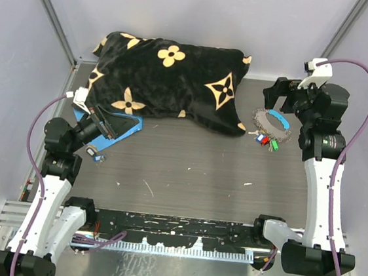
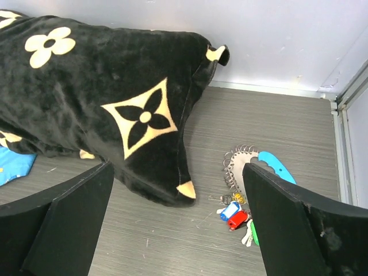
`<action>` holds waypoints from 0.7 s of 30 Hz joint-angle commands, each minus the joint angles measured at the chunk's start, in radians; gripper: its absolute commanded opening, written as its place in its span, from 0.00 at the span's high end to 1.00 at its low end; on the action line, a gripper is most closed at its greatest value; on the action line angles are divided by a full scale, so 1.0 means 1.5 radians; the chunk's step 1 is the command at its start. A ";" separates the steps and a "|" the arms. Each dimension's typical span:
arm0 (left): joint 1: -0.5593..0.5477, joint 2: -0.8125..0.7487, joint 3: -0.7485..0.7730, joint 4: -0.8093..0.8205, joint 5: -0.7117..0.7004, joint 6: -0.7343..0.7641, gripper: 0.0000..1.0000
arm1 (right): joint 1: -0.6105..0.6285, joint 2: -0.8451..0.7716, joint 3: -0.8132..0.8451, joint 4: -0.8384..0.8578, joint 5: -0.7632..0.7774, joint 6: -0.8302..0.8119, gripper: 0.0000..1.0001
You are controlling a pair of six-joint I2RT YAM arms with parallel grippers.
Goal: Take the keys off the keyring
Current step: Pick up the keyring from the center of the board.
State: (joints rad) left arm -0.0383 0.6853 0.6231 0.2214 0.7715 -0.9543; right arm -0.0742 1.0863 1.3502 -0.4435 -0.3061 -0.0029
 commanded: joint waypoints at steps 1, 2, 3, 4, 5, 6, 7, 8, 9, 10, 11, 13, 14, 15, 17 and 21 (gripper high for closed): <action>0.001 0.008 0.020 0.061 -0.008 -0.004 0.02 | -0.001 -0.018 0.005 0.035 0.017 0.018 0.00; 0.001 0.014 0.016 0.071 -0.013 -0.004 0.02 | -0.001 -0.016 -0.008 0.042 0.014 0.011 0.00; 0.001 0.026 0.009 0.082 -0.017 -0.003 0.02 | -0.001 -0.015 -0.020 0.052 0.007 0.003 0.00; 0.001 0.038 0.005 0.101 -0.016 -0.004 0.02 | -0.001 -0.015 -0.037 0.062 -0.005 -0.013 0.00; 0.001 0.054 0.002 0.114 -0.014 -0.006 0.02 | -0.001 -0.015 -0.055 0.071 -0.025 -0.027 0.00; 0.001 0.070 0.000 0.128 -0.009 -0.015 0.02 | -0.001 -0.013 -0.074 0.083 -0.040 -0.037 0.00; 0.001 0.090 -0.002 0.149 -0.002 -0.026 0.02 | -0.001 -0.009 -0.094 0.094 -0.052 -0.044 0.00; 0.001 0.105 -0.003 0.164 -0.003 -0.032 0.02 | -0.001 -0.003 -0.112 0.104 -0.067 -0.052 0.00; 0.001 0.119 -0.003 0.173 -0.005 -0.029 0.02 | -0.001 0.003 -0.128 0.110 -0.094 -0.069 0.00; -0.002 0.128 -0.002 0.177 -0.008 -0.006 0.02 | -0.001 0.010 -0.145 0.119 -0.123 -0.084 0.00; -0.014 0.134 0.001 0.170 -0.020 0.025 0.02 | -0.001 0.016 -0.164 0.133 -0.147 -0.098 0.00; -0.062 0.127 0.017 0.096 -0.085 0.121 0.02 | -0.001 0.033 -0.209 0.171 -0.178 -0.110 0.00; -0.121 0.121 0.034 0.040 -0.142 0.186 0.02 | -0.002 0.043 -0.222 0.185 -0.180 -0.113 0.00; -0.173 0.115 0.052 -0.018 -0.209 0.258 0.02 | -0.004 0.054 -0.233 0.194 -0.180 -0.116 0.00; -0.266 0.122 0.071 -0.063 -0.315 0.355 0.02 | -0.010 0.080 -0.238 0.186 -0.173 -0.130 0.00; -0.340 0.198 0.088 -0.011 -0.358 0.415 0.02 | -0.021 0.144 -0.206 0.137 -0.161 -0.153 0.00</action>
State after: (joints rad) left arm -0.4812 0.9077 0.6907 0.1745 0.4126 -0.5541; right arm -0.0875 1.2572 0.9836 -0.2646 -0.5289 -0.1772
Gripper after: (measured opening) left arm 0.983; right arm 0.999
